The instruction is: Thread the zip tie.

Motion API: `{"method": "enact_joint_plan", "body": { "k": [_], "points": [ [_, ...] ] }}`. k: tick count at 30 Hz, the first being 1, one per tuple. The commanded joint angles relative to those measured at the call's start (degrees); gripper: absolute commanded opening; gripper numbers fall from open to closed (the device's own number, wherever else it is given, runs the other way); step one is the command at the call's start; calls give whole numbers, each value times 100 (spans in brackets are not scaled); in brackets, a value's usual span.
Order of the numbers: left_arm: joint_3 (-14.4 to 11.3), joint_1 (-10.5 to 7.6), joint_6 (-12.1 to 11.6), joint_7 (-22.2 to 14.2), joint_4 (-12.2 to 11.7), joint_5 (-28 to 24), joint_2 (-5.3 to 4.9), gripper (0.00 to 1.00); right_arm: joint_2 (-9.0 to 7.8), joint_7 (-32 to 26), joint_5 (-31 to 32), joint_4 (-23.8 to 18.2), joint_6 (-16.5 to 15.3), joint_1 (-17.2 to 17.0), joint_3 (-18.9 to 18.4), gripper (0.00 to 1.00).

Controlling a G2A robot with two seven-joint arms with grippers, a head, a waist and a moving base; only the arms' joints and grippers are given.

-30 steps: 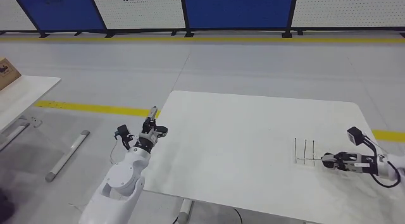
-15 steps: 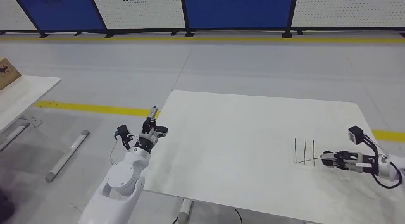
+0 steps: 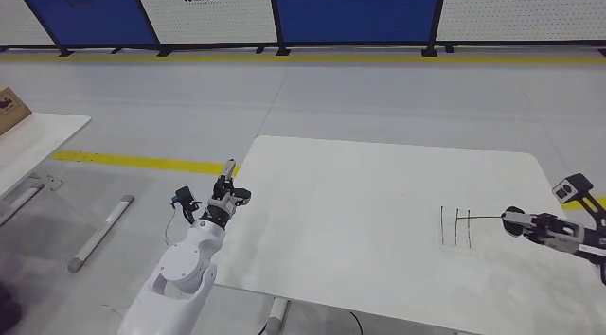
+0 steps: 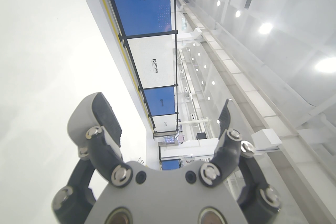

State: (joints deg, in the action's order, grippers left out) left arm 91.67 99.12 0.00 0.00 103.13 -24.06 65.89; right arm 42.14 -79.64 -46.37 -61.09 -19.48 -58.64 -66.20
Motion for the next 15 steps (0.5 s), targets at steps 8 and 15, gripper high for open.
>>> {"method": "enact_joint_plan", "body": {
  "k": [8, 15],
  "points": [
    [0, 0, 0, 0, 0, 0, 0, 100, -31, 0, 18, -65, 0, -66, -18, 0],
    [0, 0, 0, 0, 0, 0, 0, 100, 65, 521, 122, -742, 0, -232, -33, 0]
  ]
}}
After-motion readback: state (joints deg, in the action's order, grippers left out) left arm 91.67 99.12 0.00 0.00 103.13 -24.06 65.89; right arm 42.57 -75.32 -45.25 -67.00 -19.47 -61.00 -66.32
